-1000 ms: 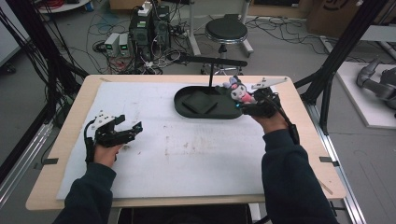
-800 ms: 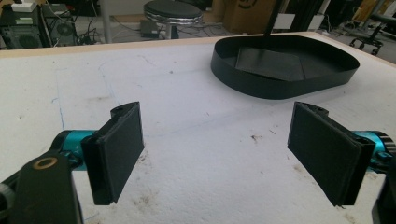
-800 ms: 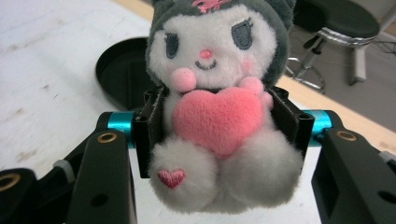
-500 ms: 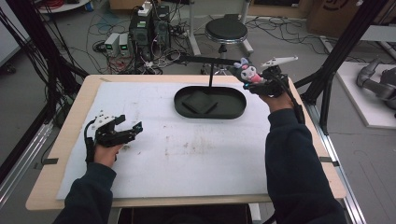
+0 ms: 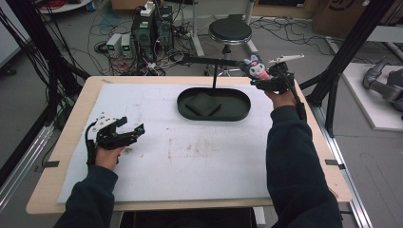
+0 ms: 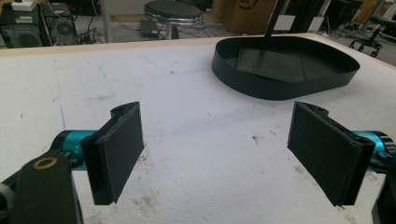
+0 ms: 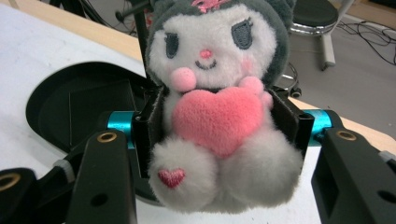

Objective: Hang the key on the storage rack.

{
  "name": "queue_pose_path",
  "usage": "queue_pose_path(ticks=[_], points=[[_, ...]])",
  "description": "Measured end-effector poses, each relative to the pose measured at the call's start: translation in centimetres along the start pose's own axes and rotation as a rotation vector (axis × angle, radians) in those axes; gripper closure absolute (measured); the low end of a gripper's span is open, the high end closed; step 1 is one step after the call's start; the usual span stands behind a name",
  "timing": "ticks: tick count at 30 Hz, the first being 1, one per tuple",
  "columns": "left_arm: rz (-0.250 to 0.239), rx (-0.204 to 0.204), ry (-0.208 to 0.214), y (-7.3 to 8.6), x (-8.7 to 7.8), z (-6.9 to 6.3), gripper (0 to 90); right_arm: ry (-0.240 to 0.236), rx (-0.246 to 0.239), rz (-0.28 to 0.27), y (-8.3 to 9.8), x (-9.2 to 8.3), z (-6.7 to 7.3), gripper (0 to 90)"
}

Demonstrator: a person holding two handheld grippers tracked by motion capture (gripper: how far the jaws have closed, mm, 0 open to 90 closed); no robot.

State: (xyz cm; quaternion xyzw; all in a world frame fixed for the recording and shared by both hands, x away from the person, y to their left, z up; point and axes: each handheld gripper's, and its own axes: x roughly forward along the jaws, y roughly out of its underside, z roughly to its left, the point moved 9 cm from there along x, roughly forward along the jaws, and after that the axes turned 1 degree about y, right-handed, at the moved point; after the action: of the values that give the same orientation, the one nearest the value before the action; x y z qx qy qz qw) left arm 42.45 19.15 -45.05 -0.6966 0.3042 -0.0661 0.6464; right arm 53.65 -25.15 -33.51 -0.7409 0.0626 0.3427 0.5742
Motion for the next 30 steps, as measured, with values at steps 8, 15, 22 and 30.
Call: queue_pose_path(ticks=[8, 15, 22, 30], points=[[0.007, 0.006, 0.002, 0.1, 0.1, -0.1, 18.1, -0.026, -0.019, 0.063, 3.0, 0.0, -0.4, 45.3], [0.009, 0.009, 0.004, 0.1, 0.1, -0.2, 18.1, -0.031, 0.014, 0.12, 5.0, 2.3, -0.1, 45.2], [0.008, 0.007, 0.001, 0.1, 0.1, -0.1, 18.2, -0.02, 0.053, 0.11, 4.8, 5.2, 1.1, 44.8], [0.004, 0.001, 0.002, 0.1, 0.1, -0.1, 18.1, -0.015, 0.117, 0.108, 5.4, 7.3, 1.5, 40.2]])
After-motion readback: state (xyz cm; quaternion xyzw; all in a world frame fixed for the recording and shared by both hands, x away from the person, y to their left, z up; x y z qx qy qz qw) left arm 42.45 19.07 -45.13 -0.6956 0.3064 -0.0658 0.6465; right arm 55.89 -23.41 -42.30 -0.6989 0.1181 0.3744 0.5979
